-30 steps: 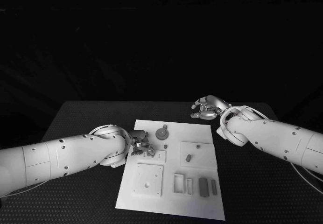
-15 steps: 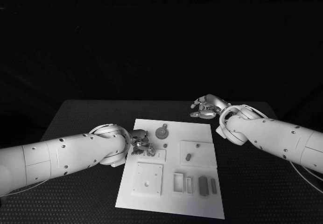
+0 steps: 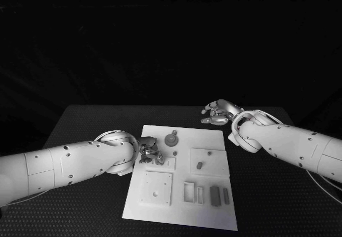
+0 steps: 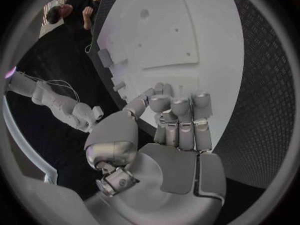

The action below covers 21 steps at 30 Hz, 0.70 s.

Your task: Assemble the parts on the task board

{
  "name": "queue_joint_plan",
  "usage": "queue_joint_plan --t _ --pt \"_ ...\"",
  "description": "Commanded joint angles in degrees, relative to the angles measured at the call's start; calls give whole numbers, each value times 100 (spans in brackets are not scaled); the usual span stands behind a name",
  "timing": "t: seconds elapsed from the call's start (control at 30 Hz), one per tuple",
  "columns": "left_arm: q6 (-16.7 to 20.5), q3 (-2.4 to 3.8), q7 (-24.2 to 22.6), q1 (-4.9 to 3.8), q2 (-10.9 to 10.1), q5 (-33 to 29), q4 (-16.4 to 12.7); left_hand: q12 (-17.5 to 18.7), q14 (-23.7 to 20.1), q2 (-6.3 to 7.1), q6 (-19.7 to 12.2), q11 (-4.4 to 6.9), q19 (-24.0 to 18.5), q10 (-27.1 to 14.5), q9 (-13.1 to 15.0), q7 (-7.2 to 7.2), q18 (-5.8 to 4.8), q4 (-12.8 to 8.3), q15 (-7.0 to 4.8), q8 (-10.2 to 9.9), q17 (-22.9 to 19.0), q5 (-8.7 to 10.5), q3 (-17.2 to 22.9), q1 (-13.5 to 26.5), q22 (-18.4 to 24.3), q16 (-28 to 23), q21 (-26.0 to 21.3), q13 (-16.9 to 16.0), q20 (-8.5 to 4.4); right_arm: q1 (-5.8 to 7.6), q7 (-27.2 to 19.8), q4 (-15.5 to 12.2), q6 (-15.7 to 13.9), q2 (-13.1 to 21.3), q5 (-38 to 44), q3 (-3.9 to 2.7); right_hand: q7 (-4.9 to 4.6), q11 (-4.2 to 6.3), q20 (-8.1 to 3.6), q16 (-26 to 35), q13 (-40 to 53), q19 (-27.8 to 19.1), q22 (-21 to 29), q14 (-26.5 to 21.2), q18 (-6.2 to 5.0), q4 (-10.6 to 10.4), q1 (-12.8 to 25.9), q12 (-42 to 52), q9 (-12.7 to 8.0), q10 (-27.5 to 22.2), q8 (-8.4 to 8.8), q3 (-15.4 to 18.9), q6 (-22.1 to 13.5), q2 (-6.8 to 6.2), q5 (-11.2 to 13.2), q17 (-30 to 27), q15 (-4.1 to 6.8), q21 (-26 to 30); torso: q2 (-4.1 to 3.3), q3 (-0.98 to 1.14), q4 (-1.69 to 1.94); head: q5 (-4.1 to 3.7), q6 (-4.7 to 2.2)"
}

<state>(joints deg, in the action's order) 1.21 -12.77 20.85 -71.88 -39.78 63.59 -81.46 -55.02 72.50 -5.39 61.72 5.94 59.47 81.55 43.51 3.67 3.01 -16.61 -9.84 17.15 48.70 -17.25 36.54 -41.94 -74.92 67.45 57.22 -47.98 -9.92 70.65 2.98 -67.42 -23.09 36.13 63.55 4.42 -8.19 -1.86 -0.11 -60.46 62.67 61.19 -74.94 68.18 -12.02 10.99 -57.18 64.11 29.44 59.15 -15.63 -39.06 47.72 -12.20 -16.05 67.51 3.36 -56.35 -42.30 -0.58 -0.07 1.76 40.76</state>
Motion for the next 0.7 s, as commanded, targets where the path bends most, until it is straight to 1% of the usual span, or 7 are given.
queue_joint_plan --t 0.03,0.23,0.3,0.4,0.57,0.6,0.7 --pt "-136 1 -4 11 21 129 22 -32 58 -62 762 57 -33 -62 6 -379 47 28 -117 37 -7 23 4 3 -91 14 31 10 -505 0 -8 -6 86 -5 -8 -2 -96 -93 -3 -37 -10 -19 -27 -56 -298 12 14 36 -10 -600 -17 24 133 54 -45 -8 3 33 -2 2 -5 5 -6" --pt "-200 1 -4 12 36 120 62 -32 58 -63 762 58 -33 -62 7 -379 47 28 -116 37 -7 24 4 5 -91 14 31 10 -505 0 -3 -8 89 -15 -9 -2 -96 -93 -3 -38 -12 -20 -28 -56 -298 13 15 37 -10 -601 -16 25 132 54 -51 -9 3 34 2 11 -7 0 -11" --pt "-213 1 1 12 46 119 60 -30 74 -85 839 73 -39 -61 31 -397 34 40 -96 74 -18 38 -8 52 -89 28 28 26 -492 0 -4 -6 94 -17 -10 -2 -94 -91 -6 -39 -16 -20 -30 -58 -298 28 -10 41 -12 -603 -15 9 130 75 -59 -12 5 37 2 11 -7 1 -10" --pt "-204 1 7 12 61 122 60 -29 77 -115 849 86 -41 -60 41 -409 33 29 -86 76 -31 23 10 63 -87 33 25 42 -490 0 -1 -1 98 -10 -14 -2 -94 -91 -7 -42 -21 -20 -32 -59 -298 37 -22 44 -13 -605 -15 0 130 86 -49 -14 5 39 -2 3 3 -9 -15" --pt "-200 1 8 16 66 147 72 -29 77 -116 849 86 -41 -60 41 -409 33 29 -86 76 -31 23 11 63 -87 33 25 42 -490 0 0 -2 103 -8 -14 -2 -95 -91 -7 -42 -21 -20 -32 -59 -298 37 -22 44 -13 -605 -15 0 130 87 -49 -14 5 39 0 -1 6 -3 -4" --pt "-200 1 6 18 61 147 70 -18 68 -141 846 91 -63 -71 50 -425 42 49 -83 72 -44 438 185 28 -77 32 2 60 -494 0 -2 2 103 -9 -14 -2 -95 -91 -7 -42 -21 -20 -32 -59 -298 37 -22 44 -13 -605 -15 0 130 87 -49 -14 5 39 0 -1 7 -4 -3" --pt "-181 1 0 22 55 147 61 -26 76 -102 859 95 -52 -59 58 -418 31 80 -74 59 -76 529 404 102 -75 43 0 96 -482 0 -3 0 103 -9 -14 -2 -96 -93 -4 -43 -27 -19 -34 -61 -298 22 -1 47 -14 -607 -14 2 130 95 -52 -17 3 42 -2 6 0 2 8"
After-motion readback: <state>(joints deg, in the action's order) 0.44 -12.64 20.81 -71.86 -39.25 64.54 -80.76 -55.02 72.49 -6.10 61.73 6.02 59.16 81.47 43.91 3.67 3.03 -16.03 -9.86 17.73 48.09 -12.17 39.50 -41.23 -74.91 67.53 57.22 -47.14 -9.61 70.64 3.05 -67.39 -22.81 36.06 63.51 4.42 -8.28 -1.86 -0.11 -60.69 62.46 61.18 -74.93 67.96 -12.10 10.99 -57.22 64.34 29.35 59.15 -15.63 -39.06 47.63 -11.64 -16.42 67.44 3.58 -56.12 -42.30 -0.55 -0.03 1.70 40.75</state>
